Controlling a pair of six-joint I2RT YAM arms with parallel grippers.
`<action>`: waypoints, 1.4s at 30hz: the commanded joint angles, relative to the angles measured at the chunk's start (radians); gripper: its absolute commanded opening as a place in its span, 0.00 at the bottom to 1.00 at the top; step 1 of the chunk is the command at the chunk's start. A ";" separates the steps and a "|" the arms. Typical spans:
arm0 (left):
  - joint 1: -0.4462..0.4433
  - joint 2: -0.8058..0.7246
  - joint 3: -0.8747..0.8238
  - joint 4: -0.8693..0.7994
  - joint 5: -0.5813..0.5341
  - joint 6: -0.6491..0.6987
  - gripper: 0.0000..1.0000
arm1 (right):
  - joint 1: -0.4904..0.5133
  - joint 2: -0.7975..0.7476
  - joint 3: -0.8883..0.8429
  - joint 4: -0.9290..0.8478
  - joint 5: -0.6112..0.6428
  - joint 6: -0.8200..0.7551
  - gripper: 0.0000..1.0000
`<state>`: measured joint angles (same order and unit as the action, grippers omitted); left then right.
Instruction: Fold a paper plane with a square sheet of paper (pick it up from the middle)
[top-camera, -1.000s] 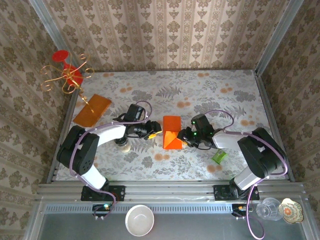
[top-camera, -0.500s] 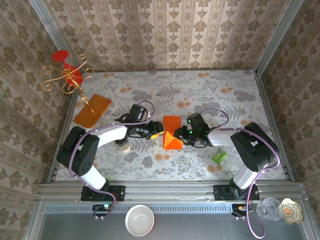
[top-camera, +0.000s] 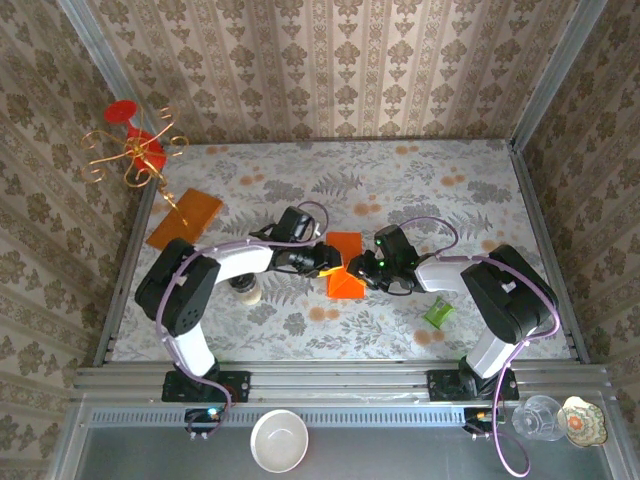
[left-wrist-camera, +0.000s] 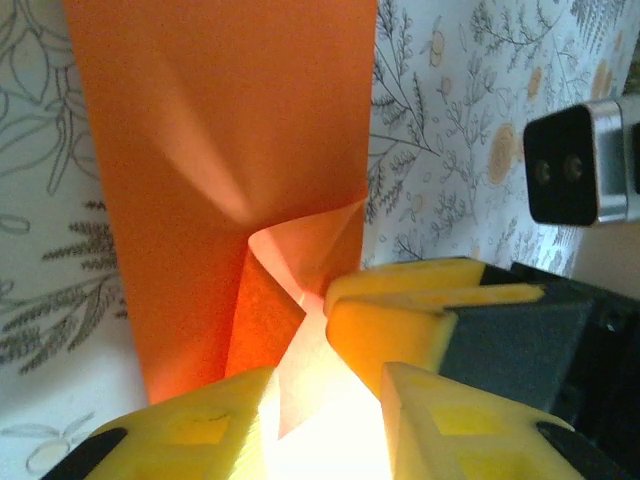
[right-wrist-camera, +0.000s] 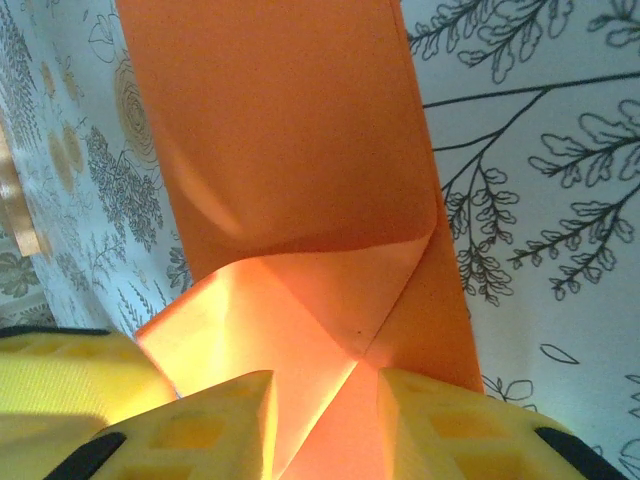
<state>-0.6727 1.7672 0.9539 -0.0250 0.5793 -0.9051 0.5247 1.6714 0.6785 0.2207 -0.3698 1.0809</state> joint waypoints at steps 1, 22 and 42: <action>0.002 0.041 0.048 0.008 -0.001 0.008 0.32 | 0.006 0.008 0.000 -0.020 0.028 0.011 0.34; 0.027 0.083 0.042 -0.055 -0.040 0.024 0.28 | 0.006 -0.007 -0.003 -0.023 0.050 0.036 0.34; 0.025 0.112 0.037 -0.098 -0.072 0.021 0.16 | 0.018 0.054 0.016 0.123 0.011 0.088 0.24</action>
<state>-0.6464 1.8656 0.9844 -0.0795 0.5224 -0.8970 0.5335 1.7088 0.6788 0.3126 -0.3489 1.1595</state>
